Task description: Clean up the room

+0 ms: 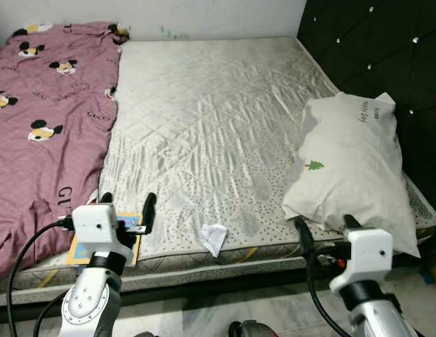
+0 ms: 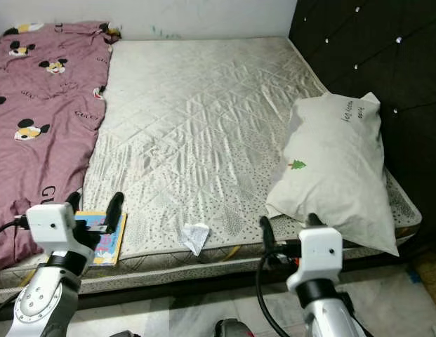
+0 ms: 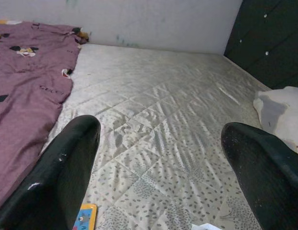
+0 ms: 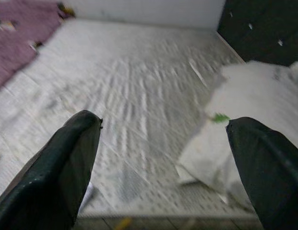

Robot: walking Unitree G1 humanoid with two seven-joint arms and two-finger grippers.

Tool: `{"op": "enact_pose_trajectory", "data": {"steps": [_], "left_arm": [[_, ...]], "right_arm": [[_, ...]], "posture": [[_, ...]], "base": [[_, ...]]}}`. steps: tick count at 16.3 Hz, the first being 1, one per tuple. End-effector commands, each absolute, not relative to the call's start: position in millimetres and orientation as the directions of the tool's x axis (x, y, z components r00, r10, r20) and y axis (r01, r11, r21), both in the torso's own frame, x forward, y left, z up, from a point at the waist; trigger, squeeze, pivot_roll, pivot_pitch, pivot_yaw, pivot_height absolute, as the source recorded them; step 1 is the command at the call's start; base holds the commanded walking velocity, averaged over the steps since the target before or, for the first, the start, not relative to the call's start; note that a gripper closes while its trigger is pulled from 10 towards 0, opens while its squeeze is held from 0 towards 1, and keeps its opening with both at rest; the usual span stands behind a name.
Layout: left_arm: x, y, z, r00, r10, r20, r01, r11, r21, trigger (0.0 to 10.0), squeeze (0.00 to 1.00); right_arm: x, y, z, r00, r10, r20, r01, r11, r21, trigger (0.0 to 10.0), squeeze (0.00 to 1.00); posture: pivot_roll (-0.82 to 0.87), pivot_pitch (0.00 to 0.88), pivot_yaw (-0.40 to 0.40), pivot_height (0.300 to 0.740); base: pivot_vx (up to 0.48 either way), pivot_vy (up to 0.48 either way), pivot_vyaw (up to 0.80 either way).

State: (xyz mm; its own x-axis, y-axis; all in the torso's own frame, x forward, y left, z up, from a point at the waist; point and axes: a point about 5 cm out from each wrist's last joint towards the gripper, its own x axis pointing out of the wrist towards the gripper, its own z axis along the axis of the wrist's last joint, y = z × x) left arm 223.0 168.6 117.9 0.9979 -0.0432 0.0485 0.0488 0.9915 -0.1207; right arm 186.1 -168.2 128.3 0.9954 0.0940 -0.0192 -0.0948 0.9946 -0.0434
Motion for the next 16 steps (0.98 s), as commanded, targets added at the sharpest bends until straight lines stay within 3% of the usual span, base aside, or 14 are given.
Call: {"op": "enact_pose_trajectory", "data": {"steps": [1,7,12,16], "left_arm": [[223,173,112,0.999,-0.027,0.028,0.030,0.991,-0.128,10.0,0.00],[230,170,109,1.000,-0.019,0.020,0.022,0.992,-0.122,10.0,0.00],[236,172,114,0.999,0.000,0.049,0.007,0.992,-0.124,10.0,0.00],[240,182,118,0.997,0.025,0.067,-0.018,0.994,-0.106,10.0,0.00]], "right_arm": [[186,-167,126,0.993,0.117,-0.016,-0.118,0.993,-0.017,10.0,0.00],[188,-164,121,0.984,0.177,-0.024,-0.178,0.983,-0.048,10.0,0.00],[219,-148,152,0.977,0.168,0.133,-0.164,0.986,-0.039,10.0,0.00],[229,-180,171,0.977,0.106,0.187,-0.076,0.984,-0.158,10.0,0.00]], "posture": [[-0.12,0.117,0.010,0.706],[-0.12,0.120,0.002,0.706],[-0.11,0.103,-0.004,0.706],[-0.12,0.106,-0.002,0.706]], "base": [[0.000,0.000,0.00],[0.000,0.000,0.00],[0.000,0.000,0.00],[0.000,0.000,0.00]]}}
